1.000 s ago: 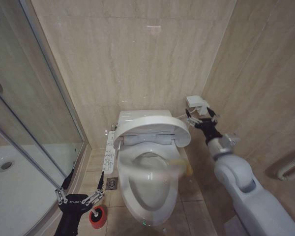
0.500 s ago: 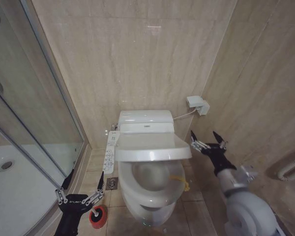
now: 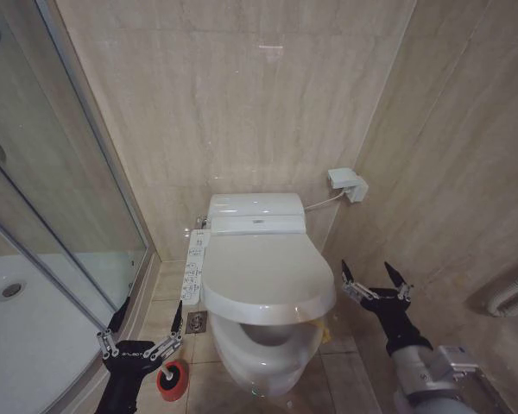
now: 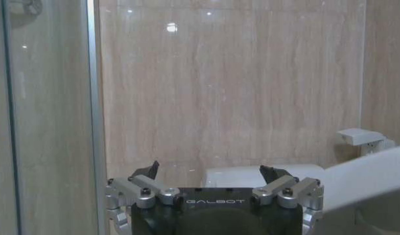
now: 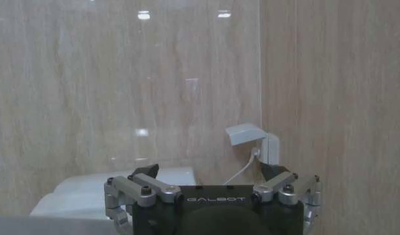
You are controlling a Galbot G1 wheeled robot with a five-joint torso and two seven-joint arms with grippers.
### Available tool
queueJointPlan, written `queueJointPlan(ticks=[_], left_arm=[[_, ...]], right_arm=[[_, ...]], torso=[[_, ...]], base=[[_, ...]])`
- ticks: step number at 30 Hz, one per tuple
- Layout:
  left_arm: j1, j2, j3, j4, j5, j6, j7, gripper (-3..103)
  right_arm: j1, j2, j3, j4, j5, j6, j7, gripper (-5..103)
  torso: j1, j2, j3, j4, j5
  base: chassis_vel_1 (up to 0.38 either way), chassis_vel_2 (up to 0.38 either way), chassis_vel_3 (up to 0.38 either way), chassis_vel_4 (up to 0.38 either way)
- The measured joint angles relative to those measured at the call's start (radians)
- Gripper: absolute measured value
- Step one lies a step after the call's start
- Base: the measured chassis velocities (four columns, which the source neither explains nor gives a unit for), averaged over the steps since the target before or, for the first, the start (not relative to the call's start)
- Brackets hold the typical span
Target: Open the toilet lid, clean the toilet bowl with a toilet brush, close the toilet lid, and flush.
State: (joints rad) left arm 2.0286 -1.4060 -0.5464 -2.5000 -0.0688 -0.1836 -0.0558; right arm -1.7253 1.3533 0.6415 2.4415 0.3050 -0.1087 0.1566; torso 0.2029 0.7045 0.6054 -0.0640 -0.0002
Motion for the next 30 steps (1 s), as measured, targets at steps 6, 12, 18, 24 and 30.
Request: queueJointPlan(ticks=[6, 12, 18, 24, 30], left_arm=[[0.0, 0.0, 0.0, 0.0, 0.0, 0.0, 0.0, 100], [0.0, 0.0, 0.0, 0.0, 0.0, 0.0, 0.0, 100], [0.0, 0.0, 0.0, 0.0, 0.0, 0.0, 0.0, 100], [0.0, 0.0, 0.0, 0.0, 0.0, 0.0, 0.0, 100], [0.0, 0.0, 0.0, 0.0, 0.0, 0.0, 0.0, 100]], right_arm=[[-0.005, 0.029, 0.006, 0.004, -0.017, 0.018, -0.007, 100], [-0.002, 0.035, 0.039, 0.006, -0.015, 0.023, -0.007, 100], [-0.007, 0.037, 0.05, 0.009, 0.006, 0.028, -0.017, 100], [-0.005, 0.039, 0.039, 0.006, 0.0, 0.032, -0.023, 100], [-0.003, 0.035, 0.034, 0.007, -0.003, 0.031, -0.023, 100]], torso=[[0.0, 0.0, 0.0, 0.0001, 0.0001], [0.0, 0.0, 0.0, 0.0, 0.0001], [0.0, 0.0, 0.0, 0.0, 0.0002], [0.0, 0.0, 0.0, 0.0001, 0.0002], [0.0, 0.0, 0.0, 0.0, 0.0002]], base=[[0.0, 0.0, 0.0, 0.0], [0.0, 0.0, 0.0, 0.0], [0.0, 0.0, 0.0, 0.0], [0.0, 0.0, 0.0, 0.0], [0.0, 0.0, 0.0, 0.0]])
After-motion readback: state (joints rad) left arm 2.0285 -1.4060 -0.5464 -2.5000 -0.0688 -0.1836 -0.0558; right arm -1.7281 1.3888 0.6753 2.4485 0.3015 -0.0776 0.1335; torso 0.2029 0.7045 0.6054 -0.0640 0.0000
